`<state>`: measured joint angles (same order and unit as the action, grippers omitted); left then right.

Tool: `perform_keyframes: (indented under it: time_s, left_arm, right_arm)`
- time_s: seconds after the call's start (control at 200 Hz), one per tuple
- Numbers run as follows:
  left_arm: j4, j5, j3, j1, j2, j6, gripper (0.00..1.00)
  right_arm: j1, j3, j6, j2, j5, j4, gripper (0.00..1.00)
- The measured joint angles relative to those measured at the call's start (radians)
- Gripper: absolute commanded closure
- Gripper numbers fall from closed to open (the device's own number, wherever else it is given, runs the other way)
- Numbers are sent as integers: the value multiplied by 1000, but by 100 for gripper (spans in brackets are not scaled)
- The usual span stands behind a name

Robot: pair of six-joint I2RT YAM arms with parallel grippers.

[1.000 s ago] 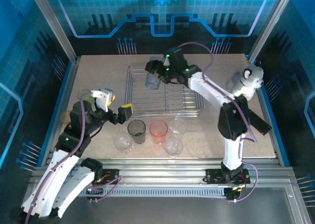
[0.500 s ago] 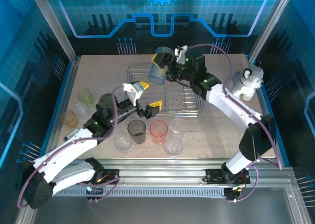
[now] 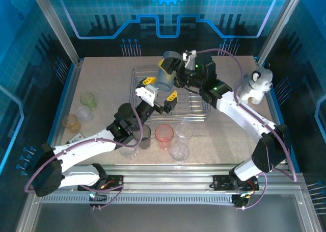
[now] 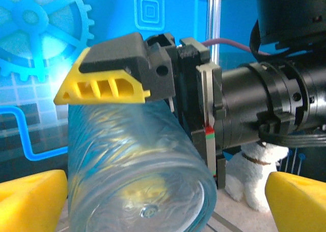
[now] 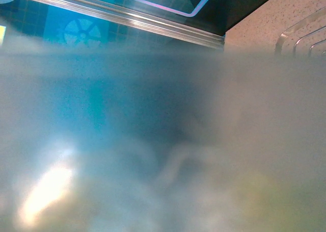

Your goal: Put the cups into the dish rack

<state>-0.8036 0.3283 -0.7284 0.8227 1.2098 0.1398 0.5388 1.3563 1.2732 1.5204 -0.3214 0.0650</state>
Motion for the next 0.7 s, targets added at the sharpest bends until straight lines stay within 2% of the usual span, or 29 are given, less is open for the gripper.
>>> perform_keyframes:
  time_s: [0.375, 0.515, 0.7]
  left_arm:
    - [-97, 179, 0, 44, 48, -26, 17]
    - [-108, 249, 0, 58, 61, -45, 29]
    - [-116, 282, 0, 70, 68, -67, 30]
  right_arm:
    - [20, 0, 3, 2, 29, -7, 100]
    - [24, 2, 3, 2, 33, -19, 100]
    - [24, 5, 3, 4, 42, -30, 100]
